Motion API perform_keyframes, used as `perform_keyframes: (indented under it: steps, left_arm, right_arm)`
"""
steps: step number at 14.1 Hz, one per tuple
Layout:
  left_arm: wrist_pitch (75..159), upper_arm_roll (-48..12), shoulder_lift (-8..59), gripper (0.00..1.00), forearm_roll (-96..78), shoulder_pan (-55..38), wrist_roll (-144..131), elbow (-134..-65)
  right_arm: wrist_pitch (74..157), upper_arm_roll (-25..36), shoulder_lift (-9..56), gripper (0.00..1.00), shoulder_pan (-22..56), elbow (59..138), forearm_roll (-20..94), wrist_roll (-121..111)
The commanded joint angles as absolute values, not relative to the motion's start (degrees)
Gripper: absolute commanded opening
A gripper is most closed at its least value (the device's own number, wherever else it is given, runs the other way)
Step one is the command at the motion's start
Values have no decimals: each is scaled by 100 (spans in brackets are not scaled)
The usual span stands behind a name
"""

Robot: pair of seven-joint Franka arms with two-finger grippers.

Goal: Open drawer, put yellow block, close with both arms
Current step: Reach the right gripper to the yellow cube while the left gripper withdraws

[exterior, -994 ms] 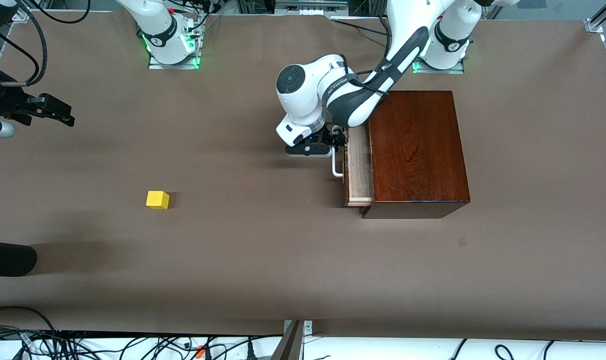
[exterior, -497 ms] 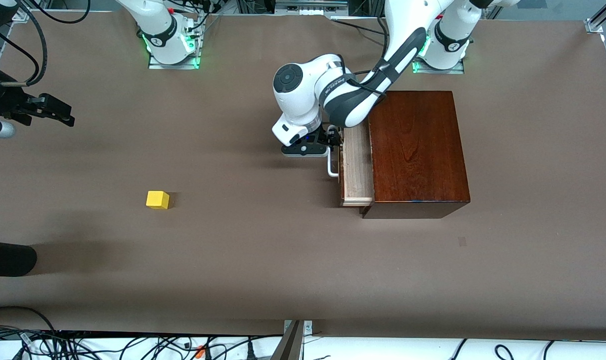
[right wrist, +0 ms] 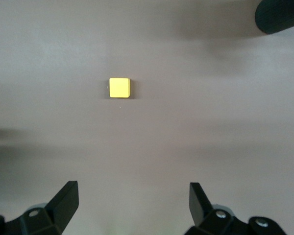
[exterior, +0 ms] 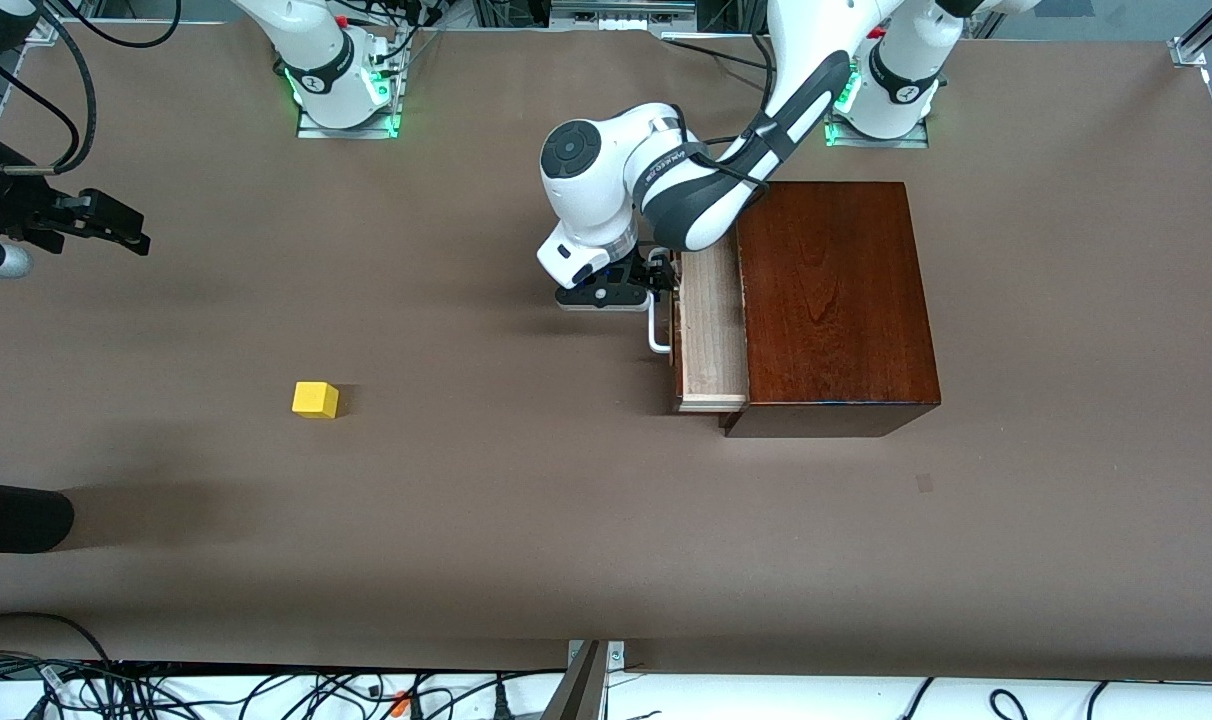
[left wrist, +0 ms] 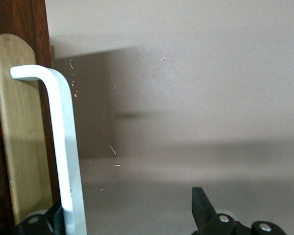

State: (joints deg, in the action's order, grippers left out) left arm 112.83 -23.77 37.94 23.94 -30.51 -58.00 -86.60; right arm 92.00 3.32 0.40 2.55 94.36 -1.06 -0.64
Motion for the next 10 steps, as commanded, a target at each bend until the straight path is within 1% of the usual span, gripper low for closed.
perform_keyframes:
  steps: [1,3,5,6,8,10]
  left_arm:
    - [11172,-2443,3692,100,2347,-3111,-5660,-8350]
    - [10961,-2443,3683,100,2347,-3120,-5643,-8193]
    - [10916,-2443,3683,100,2347,-3111,-5643,-8165]
    - [10812,-2443,3613,100,2347,-3094,-5608,-8148]
    - [10435,-2417,3324,100,2286,-3015,-5345,-8034]
    - [9873,-2443,3104,100,2241,-2735,-4880,-7867]
  right_arm:
    - [9281,246,9,100,342,9466,-88,-79]
    - [9290,229,9,100,588,9475,-97,131]
    - [9517,228,157,100,729,9405,-88,167]
    - [9632,229,350,100,729,9195,-88,115]
    - [9537,229,972,100,730,8424,-88,88]
    - [9527,229,1422,100,729,8000,-88,88]
